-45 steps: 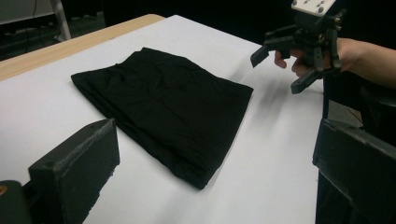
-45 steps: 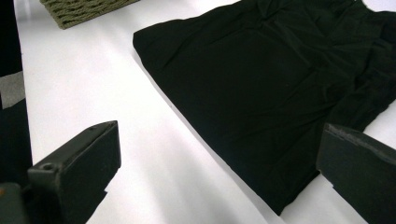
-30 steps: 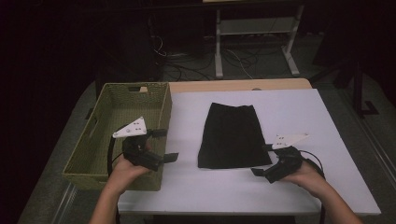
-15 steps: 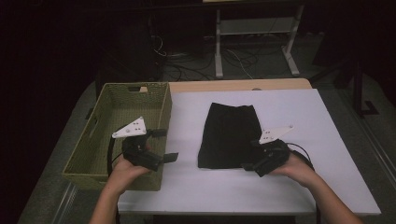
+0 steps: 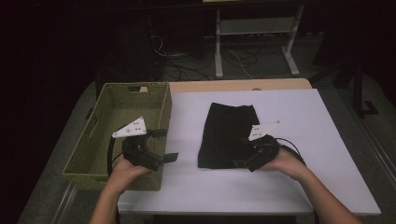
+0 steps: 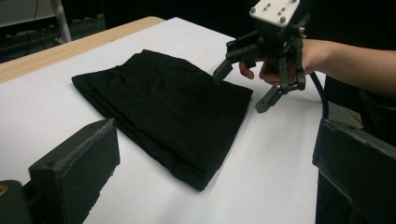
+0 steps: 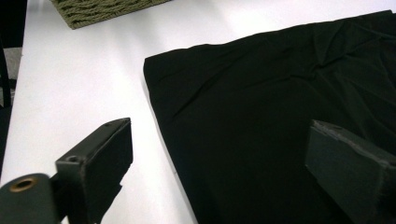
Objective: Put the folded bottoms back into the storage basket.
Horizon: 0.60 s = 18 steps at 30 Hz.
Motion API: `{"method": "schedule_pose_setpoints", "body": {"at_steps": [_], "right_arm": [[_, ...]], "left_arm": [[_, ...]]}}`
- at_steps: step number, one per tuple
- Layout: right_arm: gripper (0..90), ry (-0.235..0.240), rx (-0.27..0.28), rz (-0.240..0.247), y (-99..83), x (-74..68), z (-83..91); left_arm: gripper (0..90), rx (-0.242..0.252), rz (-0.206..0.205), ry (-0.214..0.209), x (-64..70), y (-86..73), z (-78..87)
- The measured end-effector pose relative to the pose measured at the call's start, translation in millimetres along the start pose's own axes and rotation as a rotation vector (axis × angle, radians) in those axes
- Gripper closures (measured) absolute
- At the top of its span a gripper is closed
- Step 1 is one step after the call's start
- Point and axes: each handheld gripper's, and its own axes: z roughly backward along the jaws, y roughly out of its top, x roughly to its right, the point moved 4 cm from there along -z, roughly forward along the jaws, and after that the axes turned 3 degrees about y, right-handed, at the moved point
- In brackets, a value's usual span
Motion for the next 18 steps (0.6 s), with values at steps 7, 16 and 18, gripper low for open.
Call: {"method": "schedule_pose_setpoints", "body": {"at_steps": [7,16,18], "right_arm": [[18.2,0.019,-0.047,0.028,-2.0,-1.3,-11.3],[30.4,0.034,-0.08,0.055,-7.7,-2.5,-19.0],[33.6,0.04,-0.088,0.062,-9.4,-3.1,-20.5]], "left_arm": [[0.6,0.002,0.002,-0.003,-0.3,-0.1,0.3],[0.6,0.003,0.004,-0.003,-0.4,-0.2,0.6],[0.8,0.002,0.004,-0.002,-0.3,-0.2,0.5]]}}
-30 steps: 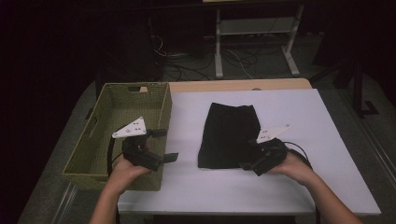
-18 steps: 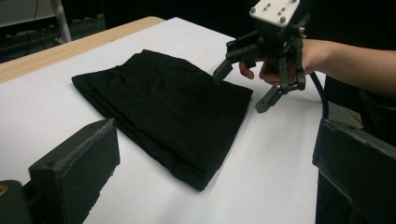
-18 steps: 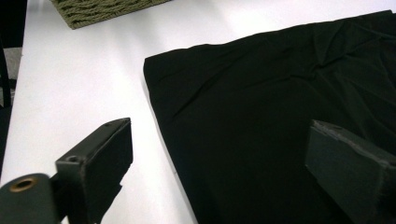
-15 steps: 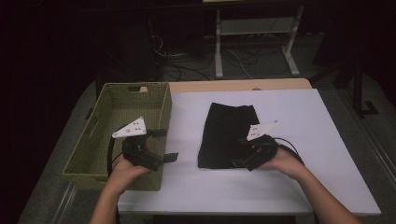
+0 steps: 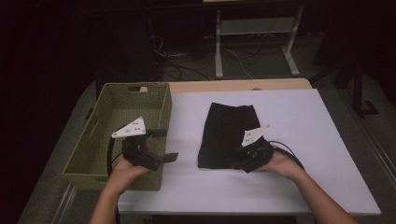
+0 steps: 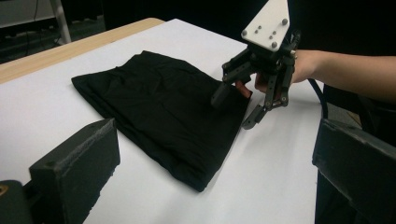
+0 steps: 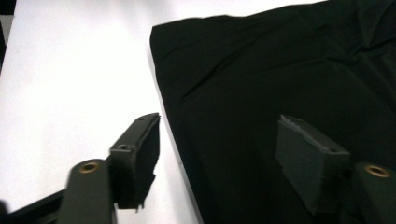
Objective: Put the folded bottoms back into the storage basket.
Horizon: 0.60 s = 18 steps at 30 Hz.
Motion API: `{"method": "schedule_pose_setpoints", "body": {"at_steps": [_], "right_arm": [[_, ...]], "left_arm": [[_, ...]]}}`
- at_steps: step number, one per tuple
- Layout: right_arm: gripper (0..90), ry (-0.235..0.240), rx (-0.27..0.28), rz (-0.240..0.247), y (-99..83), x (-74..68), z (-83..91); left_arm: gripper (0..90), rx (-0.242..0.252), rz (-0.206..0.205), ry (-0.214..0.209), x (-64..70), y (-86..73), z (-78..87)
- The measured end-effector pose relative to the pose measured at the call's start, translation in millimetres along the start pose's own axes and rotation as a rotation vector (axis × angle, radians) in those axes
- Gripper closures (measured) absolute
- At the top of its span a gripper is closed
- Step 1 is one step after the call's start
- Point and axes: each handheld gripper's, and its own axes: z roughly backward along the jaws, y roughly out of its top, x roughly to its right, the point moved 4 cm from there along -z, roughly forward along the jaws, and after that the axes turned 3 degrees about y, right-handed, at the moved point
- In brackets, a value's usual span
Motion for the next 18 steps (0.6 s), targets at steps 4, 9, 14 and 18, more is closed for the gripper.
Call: {"method": "schedule_pose_setpoints", "body": {"at_steps": [4,9,14,18], "right_arm": [[37.8,0.007,-0.017,0.011,-2.5,-1.1,-2.9],[44.0,0.004,-0.043,0.044,-6.4,-1.2,-8.5],[45.1,-0.007,-0.055,0.055,-8.3,-1.4,-11.1],[44.7,-0.022,-0.052,0.062,-10.1,-1.3,-14.2]], "left_arm": [[0.8,0.001,0.001,0.0,0.0,0.0,0.0],[0.8,0.002,0.002,-0.002,-0.1,0.1,0.1],[0.8,0.001,0.003,-0.003,-0.2,0.0,0.0],[0.8,0.001,0.003,-0.003,-0.3,0.0,-0.1]]}}
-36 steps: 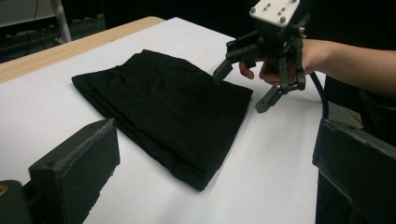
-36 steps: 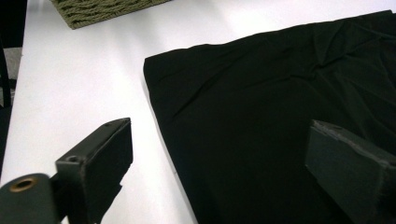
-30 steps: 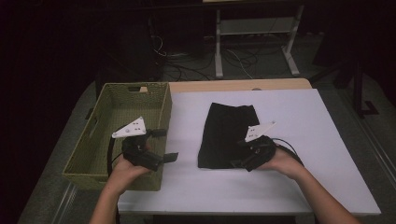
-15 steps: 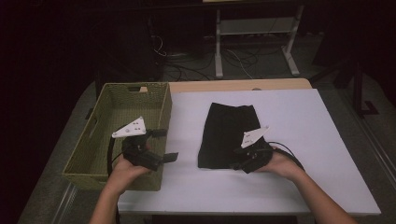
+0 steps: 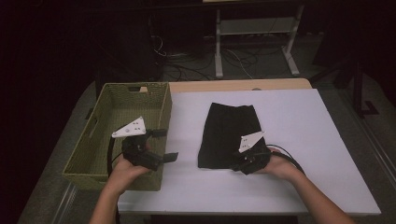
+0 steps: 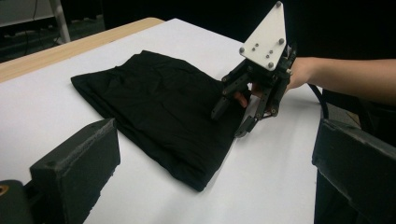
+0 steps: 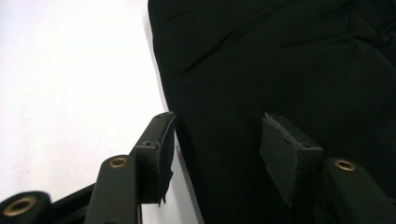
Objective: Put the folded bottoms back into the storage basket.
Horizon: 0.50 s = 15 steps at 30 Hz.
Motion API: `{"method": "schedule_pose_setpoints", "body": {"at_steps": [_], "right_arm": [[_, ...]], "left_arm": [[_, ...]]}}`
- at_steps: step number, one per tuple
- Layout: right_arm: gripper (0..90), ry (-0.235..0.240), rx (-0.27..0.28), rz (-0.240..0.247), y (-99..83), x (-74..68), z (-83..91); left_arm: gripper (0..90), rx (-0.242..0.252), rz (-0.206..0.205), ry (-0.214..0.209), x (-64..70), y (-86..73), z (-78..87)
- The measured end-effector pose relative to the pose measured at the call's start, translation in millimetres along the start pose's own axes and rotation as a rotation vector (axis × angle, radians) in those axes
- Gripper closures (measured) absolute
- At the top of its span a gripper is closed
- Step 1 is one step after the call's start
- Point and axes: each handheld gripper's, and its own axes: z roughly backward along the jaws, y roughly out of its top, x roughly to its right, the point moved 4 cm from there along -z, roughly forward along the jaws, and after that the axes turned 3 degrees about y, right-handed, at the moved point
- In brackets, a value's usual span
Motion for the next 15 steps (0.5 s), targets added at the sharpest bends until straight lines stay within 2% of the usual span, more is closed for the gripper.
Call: {"method": "schedule_pose_setpoints", "body": {"at_steps": [8,11,15], "right_arm": [[48.0,-0.03,0.001,0.062,-2.1,-2.1,-2.2],[52.7,-0.026,0.008,0.063,-2.6,-1.6,-1.9],[63.1,-0.032,0.011,0.049,-2.9,0.6,-0.7]], "left_arm": [[0.8,0.0,0.004,-0.001,-0.3,-0.1,-0.2],[0.8,-0.003,0.005,-0.002,-0.7,-0.1,-0.3],[0.9,-0.004,0.006,-0.001,-0.6,-0.1,-0.4]]}}
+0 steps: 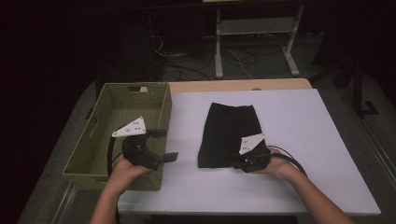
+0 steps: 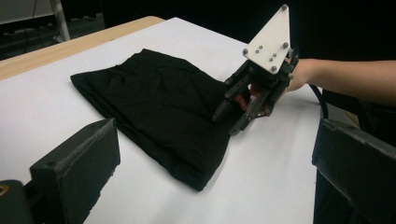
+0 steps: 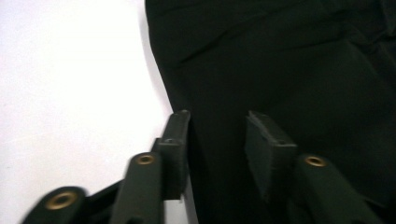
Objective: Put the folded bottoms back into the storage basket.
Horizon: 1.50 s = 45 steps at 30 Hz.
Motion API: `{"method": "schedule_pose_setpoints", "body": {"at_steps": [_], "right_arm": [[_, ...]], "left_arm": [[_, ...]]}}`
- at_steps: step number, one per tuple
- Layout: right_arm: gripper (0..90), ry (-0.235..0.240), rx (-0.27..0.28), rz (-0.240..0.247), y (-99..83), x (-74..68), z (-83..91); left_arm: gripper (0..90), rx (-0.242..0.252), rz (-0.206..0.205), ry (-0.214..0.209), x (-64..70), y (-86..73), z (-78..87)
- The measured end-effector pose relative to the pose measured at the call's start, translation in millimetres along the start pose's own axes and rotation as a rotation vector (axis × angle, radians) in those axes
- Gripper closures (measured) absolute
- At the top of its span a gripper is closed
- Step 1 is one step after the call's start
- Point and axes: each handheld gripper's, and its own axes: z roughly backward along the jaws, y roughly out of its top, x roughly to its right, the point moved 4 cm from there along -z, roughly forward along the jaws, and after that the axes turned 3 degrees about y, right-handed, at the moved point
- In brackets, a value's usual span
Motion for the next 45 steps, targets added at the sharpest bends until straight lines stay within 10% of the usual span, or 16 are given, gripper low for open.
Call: {"method": "schedule_pose_setpoints", "body": {"at_steps": [9,30,45], "right_arm": [[81.1,-0.027,0.001,-0.009,0.7,4.6,-0.9],[84.4,0.006,0.019,-0.121,6.3,9.3,5.9],[84.3,0.047,0.035,-0.089,14.9,-9.2,17.0]], "left_arm": [[0.8,0.002,0.002,-0.004,-0.3,-0.1,0.2],[1.0,-0.001,0.001,0.0,-0.3,-0.1,0.0],[1.0,0.011,0.004,0.0,-0.1,-0.1,1.2]]}}
